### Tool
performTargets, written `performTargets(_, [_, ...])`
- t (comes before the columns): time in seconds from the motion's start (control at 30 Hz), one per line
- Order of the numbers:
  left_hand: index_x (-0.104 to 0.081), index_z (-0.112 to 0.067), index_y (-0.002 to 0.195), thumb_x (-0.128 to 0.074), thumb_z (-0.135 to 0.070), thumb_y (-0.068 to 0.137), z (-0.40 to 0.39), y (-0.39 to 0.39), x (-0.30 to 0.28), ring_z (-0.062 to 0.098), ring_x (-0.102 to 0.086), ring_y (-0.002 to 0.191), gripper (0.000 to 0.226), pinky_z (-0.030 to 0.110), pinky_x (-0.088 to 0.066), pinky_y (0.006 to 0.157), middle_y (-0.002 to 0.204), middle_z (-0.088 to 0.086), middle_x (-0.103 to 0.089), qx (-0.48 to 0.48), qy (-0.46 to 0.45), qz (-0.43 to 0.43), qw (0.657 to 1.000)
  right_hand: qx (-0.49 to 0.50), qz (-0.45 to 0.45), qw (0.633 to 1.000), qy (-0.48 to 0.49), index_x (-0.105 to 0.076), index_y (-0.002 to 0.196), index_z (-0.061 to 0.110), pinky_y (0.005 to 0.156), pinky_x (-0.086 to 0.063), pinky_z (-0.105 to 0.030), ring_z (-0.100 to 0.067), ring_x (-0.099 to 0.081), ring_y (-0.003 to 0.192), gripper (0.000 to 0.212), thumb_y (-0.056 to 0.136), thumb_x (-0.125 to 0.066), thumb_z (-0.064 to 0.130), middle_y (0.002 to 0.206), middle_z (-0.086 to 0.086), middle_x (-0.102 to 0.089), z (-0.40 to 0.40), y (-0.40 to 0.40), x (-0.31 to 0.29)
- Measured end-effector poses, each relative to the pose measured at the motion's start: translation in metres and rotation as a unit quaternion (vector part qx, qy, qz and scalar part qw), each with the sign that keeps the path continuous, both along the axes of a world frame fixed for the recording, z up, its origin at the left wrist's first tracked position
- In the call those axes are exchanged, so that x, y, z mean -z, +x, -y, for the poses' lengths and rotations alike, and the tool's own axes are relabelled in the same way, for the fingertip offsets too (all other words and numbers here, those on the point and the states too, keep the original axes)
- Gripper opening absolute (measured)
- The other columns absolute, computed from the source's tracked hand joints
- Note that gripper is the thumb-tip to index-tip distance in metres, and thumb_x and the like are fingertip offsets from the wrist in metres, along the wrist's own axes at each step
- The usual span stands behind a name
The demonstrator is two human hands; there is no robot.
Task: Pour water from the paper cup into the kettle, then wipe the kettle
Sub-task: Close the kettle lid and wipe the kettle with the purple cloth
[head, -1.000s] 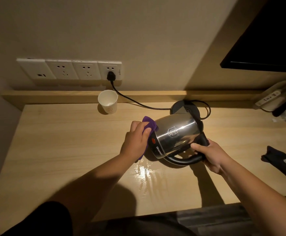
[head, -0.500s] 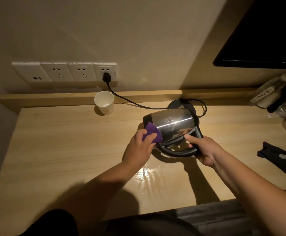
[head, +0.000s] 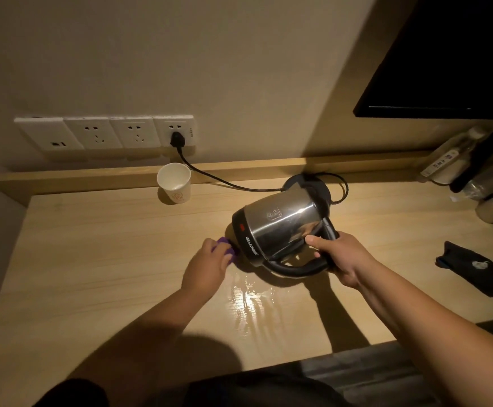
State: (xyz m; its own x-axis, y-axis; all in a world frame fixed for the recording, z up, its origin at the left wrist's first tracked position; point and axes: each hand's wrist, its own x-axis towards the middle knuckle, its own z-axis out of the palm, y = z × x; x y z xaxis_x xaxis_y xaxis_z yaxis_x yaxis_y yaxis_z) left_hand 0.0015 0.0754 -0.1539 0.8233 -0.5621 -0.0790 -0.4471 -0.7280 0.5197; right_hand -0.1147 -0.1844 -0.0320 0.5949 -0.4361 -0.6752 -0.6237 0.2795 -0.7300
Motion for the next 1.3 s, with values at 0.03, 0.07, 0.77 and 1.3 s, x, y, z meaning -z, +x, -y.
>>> performTargets(0.03, [-0.053,-0.024,0.121,-0.044,-0.031,0.099,-0.005,0.004,-0.006,0.011,-0.053,0.085,0.025,0.025,-0.046,0.075,0.115,-0.001,-0.047,-0.024,-0.019,-0.017,0.999,-0.013,0.002,1.0,-0.015,-0.065,0.106,0.011,0.075,-0.056,-0.039,-0.026,-0.065,0.08,0.025,0.084,-0.076,0.016,0.086,-0.009,-0.068,-0.002,-0.002,0.0])
performTargets(0.07, [-0.052,-0.024,0.123,-0.043,-0.031,0.099,-0.009,0.007,-0.013,0.01,-0.052,0.086,0.026,0.023,-0.044,0.075,0.117,-0.001,-0.047,-0.048,-0.04,-0.033,0.997,-0.023,0.007,0.999,-0.027,-0.065,0.105,0.012,0.076,-0.056,-0.04,-0.027,-0.065,0.081,0.024,0.084,-0.076,0.016,0.087,-0.01,-0.067,-0.003,-0.003,-0.001])
performTargets(0.77, [-0.047,-0.039,0.115,-0.045,-0.037,0.099,-0.05,0.0,-0.08,0.003,-0.054,0.089,0.016,0.019,-0.041,0.064,0.114,-0.011,-0.051,-0.179,-0.171,-0.148,0.957,-0.377,0.007,0.831,-0.409,-0.054,0.103,0.026,0.063,-0.045,-0.024,-0.01,-0.058,0.08,0.042,0.075,-0.084,0.031,0.091,0.008,-0.062,0.006,0.021,-0.015])
performTargets(1.3, [-0.054,-0.029,0.129,-0.047,-0.037,0.098,0.08,0.016,-0.173,0.019,-0.054,0.093,0.033,0.036,-0.052,0.078,0.116,0.001,-0.047,0.197,0.067,0.108,0.972,-0.448,0.022,0.775,-0.445,-0.054,0.112,0.018,0.08,-0.052,-0.038,-0.026,-0.062,0.094,0.044,0.078,-0.082,0.025,0.106,-0.005,-0.066,0.036,0.016,-0.017])
